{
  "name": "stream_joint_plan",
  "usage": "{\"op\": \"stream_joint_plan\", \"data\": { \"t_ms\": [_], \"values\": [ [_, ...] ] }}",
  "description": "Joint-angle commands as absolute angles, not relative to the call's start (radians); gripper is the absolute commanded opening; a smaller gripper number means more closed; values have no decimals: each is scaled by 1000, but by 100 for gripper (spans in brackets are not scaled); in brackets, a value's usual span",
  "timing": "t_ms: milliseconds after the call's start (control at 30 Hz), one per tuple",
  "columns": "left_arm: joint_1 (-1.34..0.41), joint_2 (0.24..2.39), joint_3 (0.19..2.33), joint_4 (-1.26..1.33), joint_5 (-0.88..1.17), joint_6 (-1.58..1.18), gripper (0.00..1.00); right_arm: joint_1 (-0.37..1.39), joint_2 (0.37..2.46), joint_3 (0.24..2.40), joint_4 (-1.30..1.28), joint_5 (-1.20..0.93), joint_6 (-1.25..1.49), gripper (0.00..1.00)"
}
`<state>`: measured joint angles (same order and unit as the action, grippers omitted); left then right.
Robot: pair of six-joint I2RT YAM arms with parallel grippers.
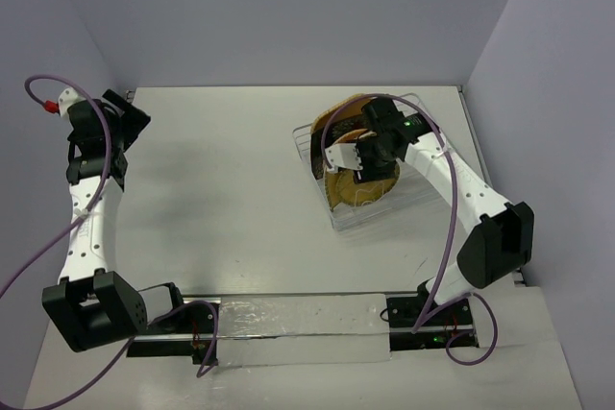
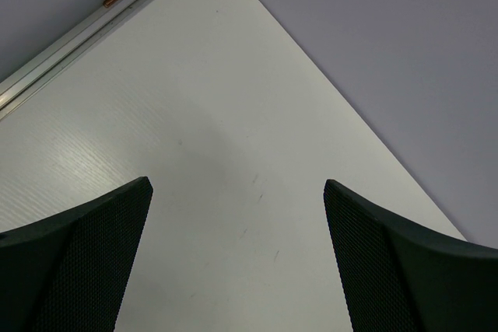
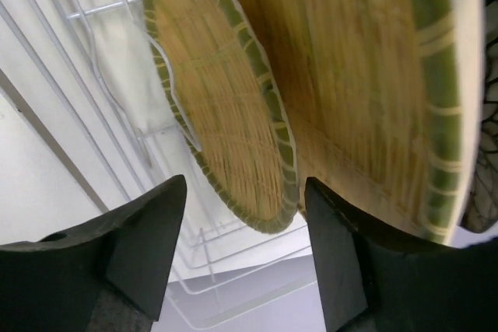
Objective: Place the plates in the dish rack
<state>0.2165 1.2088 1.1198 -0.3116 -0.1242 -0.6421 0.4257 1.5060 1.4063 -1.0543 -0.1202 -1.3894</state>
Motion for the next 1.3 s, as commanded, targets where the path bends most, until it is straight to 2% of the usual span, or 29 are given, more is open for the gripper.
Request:
{"op": "stream_joint_plan", "data": {
  "t_ms": [0, 133, 267, 400, 500, 533, 567, 667, 800, 967, 1067, 1267],
  "values": [
    [210, 1150, 1136, -301, -104, -620, 99, 434, 1427, 1489, -1019, -142, -1342, 82],
    [210, 1119, 1148, -301, -64, -616, 99, 419, 1357, 1557, -980, -143, -1295, 93],
    [210, 1085, 1147, -308, -32, -612, 99, 383, 1258, 1584, -949, -183, -1251, 97],
    [210, 1055, 1128, -316, 9, -617, 99, 311, 1122, 1544, -812, -228, -1126, 99],
    [212, 1040, 1103, -317, 17, -626, 99, 221, 1058, 1452, -598, -308, -925, 100],
    [210, 1039, 1097, -326, 21, -627, 99, 202, 1026, 1417, -531, -314, -780, 100],
    [210, 1037, 1093, -327, 26, -627, 99, 190, 1010, 1389, -469, -314, -769, 100],
    [210, 1015, 1056, -344, 27, -656, 99, 147, 979, 1291, -280, -93, -301, 100],
    [210, 988, 997, -336, 20, -687, 99, 33, 957, 1180, -271, 94, 151, 100],
    [210, 971, 939, -341, 9, -722, 99, -155, 917, 1002, -388, 165, 462, 100],
    [210, 962, 926, -344, 5, -731, 99, -214, 882, 920, -404, 139, 515, 100],
    [209, 945, 932, -344, 5, -729, 99, -216, 743, 837, -416, 151, 496, 100]
  ]
}}
